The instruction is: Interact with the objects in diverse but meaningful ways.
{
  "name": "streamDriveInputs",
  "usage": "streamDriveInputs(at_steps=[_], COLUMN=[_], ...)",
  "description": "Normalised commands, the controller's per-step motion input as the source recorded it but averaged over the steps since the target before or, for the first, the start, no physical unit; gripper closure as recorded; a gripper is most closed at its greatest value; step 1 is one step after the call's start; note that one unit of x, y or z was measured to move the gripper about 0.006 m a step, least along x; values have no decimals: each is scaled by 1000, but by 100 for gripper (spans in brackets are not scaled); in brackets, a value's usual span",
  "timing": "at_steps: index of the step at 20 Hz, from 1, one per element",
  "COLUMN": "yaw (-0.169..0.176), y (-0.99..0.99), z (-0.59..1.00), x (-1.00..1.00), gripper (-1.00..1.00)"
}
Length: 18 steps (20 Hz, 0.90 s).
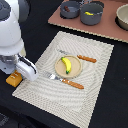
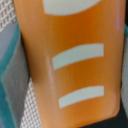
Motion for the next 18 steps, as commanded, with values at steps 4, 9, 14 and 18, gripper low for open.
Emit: streamDriveInputs(at_steps=[4, 9, 14, 18], yaw=[0, 15, 0, 0], y=[201, 297, 279, 273], z=[827, 743, 955, 901], x=[-293, -618, -493, 24], gripper=[100, 100, 100, 100])
